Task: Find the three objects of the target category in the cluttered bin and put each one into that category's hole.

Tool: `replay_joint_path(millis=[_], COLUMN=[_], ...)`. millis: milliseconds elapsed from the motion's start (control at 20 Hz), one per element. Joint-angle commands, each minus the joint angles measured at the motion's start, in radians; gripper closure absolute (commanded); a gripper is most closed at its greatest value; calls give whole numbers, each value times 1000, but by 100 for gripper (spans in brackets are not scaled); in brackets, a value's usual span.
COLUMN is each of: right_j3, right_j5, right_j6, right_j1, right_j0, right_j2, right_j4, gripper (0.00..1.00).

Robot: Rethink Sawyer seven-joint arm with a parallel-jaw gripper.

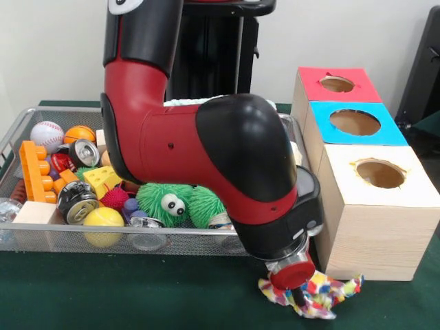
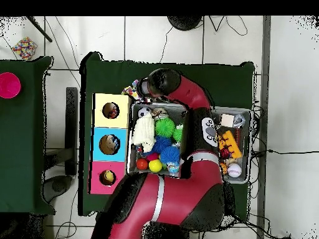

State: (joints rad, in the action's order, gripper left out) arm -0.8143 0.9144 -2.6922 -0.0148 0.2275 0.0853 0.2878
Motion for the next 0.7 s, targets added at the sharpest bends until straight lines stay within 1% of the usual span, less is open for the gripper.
replay_joint_path(millis=[50, 250, 350, 450, 500, 600, 700], right_j3=[-68, -65, -53, -35, -20, -29, -42], right_j5=[-97, -77, -43, 1, 20, 47, 120], right_j6=[152, 131, 113, 79, 39, -34, -71], right_j1=[105, 100, 98, 94, 93, 35, -48], right_j0=[15, 7, 0, -12, -23, -45, -61], right_j2=[97, 77, 59, 34, 10, -57, -119], right_j4=[-64, -72, -75, -79, -80, -97, -109], gripper=[100, 100, 100, 100, 100, 100, 100])
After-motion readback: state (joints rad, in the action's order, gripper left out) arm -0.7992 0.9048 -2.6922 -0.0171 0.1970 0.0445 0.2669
